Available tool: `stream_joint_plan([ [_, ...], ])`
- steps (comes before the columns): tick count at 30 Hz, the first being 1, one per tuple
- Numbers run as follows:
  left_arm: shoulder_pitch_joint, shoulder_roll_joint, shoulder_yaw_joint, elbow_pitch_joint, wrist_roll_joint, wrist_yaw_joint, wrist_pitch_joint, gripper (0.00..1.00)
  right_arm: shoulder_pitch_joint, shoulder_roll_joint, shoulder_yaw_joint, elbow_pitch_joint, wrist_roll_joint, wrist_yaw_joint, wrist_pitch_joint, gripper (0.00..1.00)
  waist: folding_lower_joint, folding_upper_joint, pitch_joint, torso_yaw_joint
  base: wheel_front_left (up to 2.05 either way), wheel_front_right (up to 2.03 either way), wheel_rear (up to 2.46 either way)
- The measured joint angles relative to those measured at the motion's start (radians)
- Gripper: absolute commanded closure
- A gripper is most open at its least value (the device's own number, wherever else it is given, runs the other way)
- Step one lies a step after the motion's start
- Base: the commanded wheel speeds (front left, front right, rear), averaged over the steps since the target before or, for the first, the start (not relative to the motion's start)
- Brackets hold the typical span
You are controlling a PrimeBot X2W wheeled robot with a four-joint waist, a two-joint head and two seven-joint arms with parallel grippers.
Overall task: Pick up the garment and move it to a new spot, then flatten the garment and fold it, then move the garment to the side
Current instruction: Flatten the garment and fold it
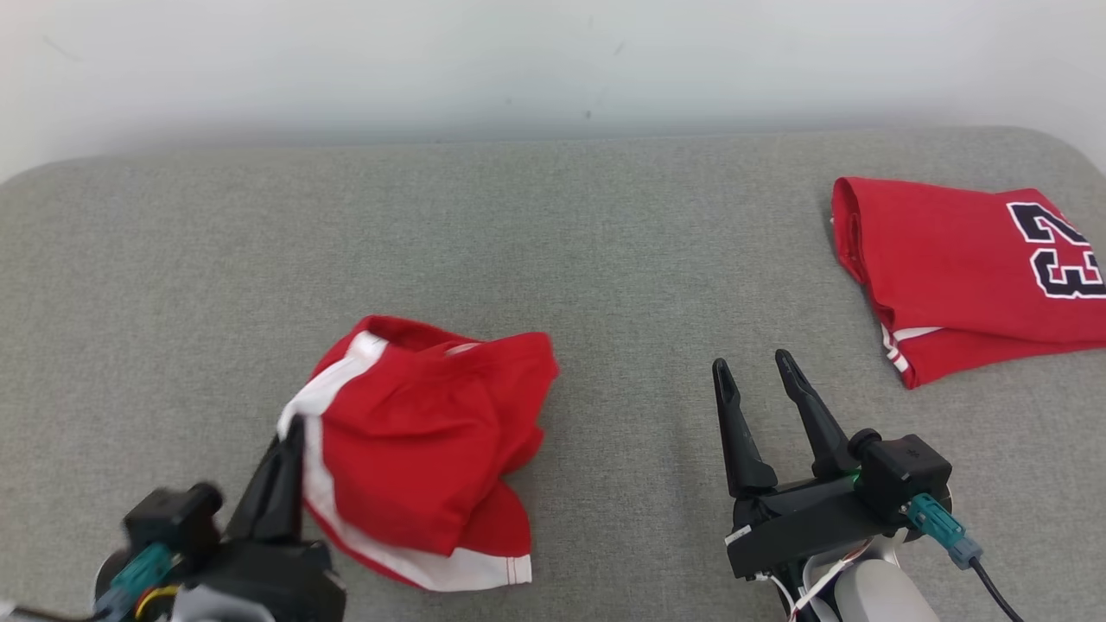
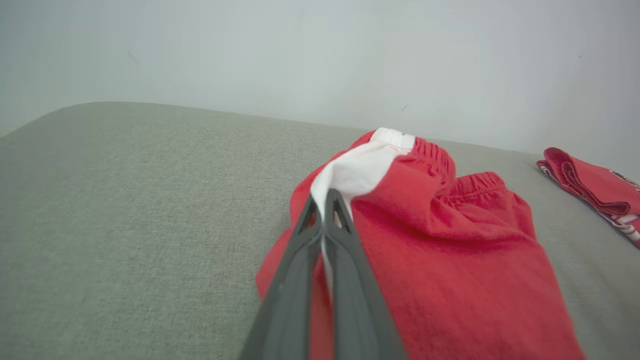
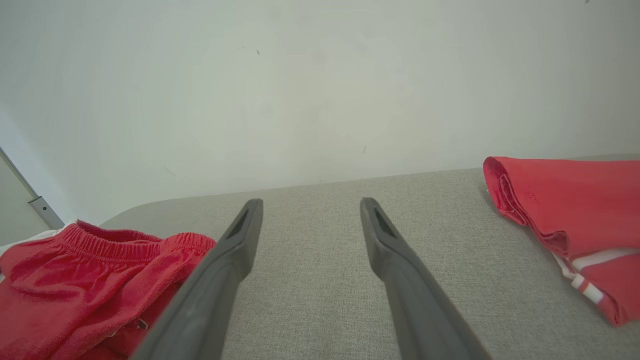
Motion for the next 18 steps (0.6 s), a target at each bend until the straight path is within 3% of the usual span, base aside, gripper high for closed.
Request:
stream_joint_plan([
  [5,0.093,-0.020,0.082,-0.021,-0.001,0.012,-0.002,1.00,-0.001,0.000,0.000,0.005,-0.003,0.000,0.000,0.00,0.0000,0.0000,0.006,0.008,0.00,0.00,0.00],
  [10,0.167,-0.061,0.138,-0.008,0.034,-0.017,-0.004,1.00,-0.001,0.000,0.002,0.019,-0.006,0.000,0.000,0.00,0.0000,0.0000,0.009,0.015,0.00,0.00,0.00],
  [11,0.177,-0.068,0.147,0.001,0.037,-0.025,-0.004,0.90,-0.001,0.000,0.003,0.021,-0.006,0.000,0.000,0.00,0.0000,0.0000,0.008,0.016,0.00,0.00,0.00],
  [13,0.189,-0.081,0.175,0.006,0.062,-0.032,-0.004,0.00,-0.003,0.000,0.005,0.026,-0.006,0.000,0.000,0.00,0.0000,0.0000,0.006,0.018,0.00,0.00,0.00],
  [18,0.215,-0.108,0.262,-0.028,0.122,-0.051,-0.004,0.00,-0.006,0.000,0.007,0.031,-0.006,0.000,0.000,0.00,0.0000,0.0000,0.003,0.021,0.00,0.00,0.00],
])
